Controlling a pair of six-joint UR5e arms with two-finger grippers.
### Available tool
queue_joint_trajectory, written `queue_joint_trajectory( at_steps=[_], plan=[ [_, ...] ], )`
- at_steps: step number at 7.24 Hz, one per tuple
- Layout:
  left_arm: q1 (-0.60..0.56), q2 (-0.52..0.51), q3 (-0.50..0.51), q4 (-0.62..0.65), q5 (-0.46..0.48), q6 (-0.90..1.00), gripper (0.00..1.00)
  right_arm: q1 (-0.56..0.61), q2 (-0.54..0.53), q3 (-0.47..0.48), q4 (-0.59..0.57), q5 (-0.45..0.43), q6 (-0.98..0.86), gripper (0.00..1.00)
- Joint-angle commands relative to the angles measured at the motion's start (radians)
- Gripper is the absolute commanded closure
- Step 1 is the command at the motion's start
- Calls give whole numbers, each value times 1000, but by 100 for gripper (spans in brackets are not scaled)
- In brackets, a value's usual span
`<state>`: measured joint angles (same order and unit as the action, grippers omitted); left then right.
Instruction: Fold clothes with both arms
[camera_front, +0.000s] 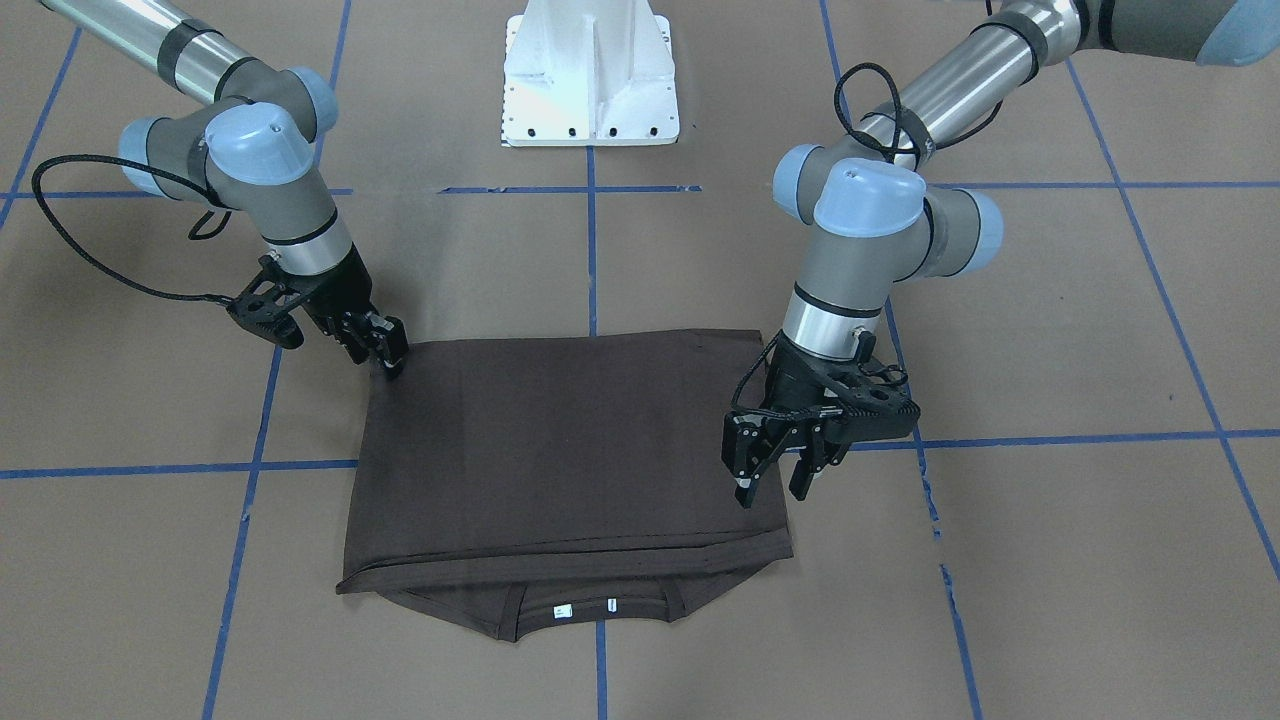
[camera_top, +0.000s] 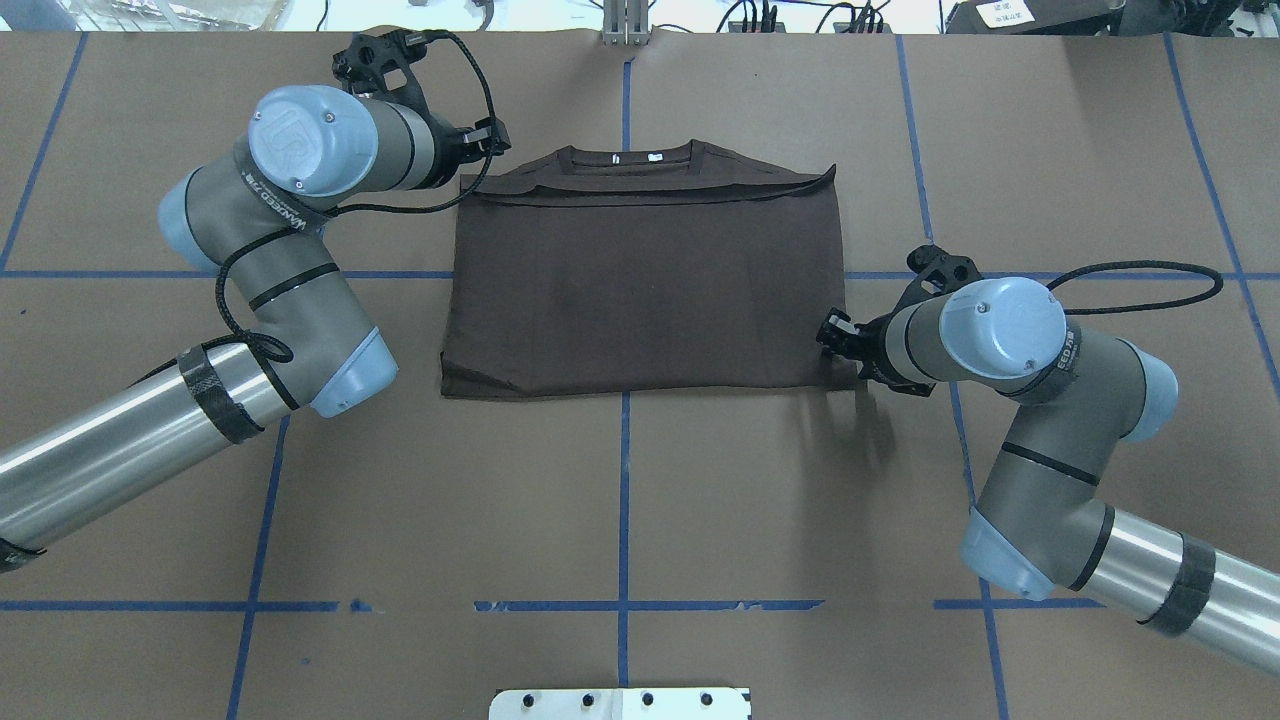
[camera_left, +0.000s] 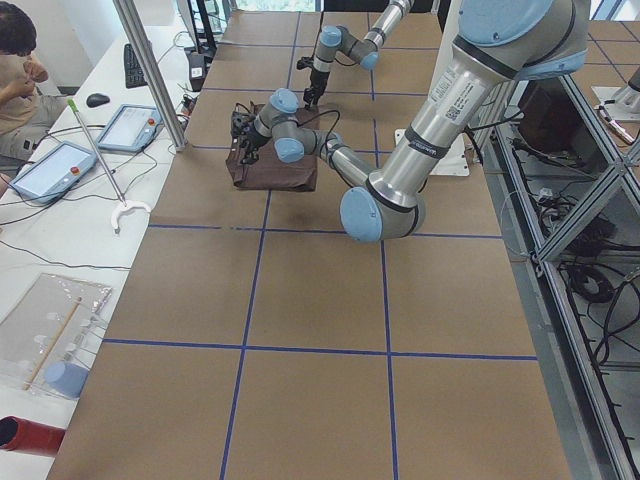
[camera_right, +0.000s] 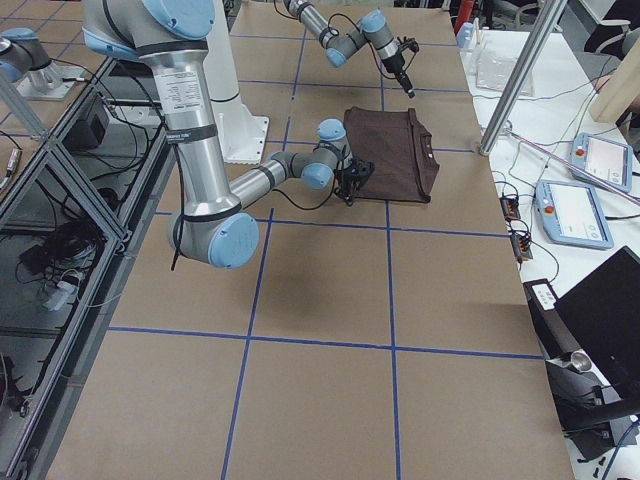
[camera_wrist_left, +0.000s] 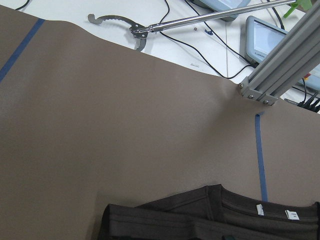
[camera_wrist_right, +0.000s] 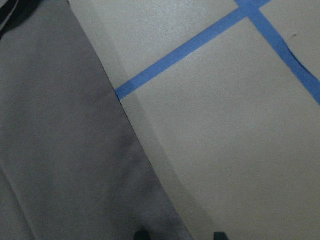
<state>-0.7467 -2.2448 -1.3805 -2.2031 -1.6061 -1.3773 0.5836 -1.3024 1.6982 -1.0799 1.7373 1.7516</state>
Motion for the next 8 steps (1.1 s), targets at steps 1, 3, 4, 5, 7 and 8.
queue_joint_trajectory(
  at_steps=[1,3,4,5,7,8],
  plan=[
    [1,2,1,-1,0,-9,31,-2,-14,20,0,4,0,100],
    [1,2,0,-1,0,-8,31,-1,-12,32,0,11,0,100],
    [3,-1,-2,-3,-1,-11,31,-1,-41,84,-2,27,0,100],
    [3,-7,-5,-3,-1,-11,31,1,-134,224,-5,91,0,100],
    [1,-4,-87,2,-29,-26,31,-16,-327,464,-11,259,43,100],
    [0,-1,-136,2,-122,-46,31,-78,-369,507,-11,345,78,100]
  ],
)
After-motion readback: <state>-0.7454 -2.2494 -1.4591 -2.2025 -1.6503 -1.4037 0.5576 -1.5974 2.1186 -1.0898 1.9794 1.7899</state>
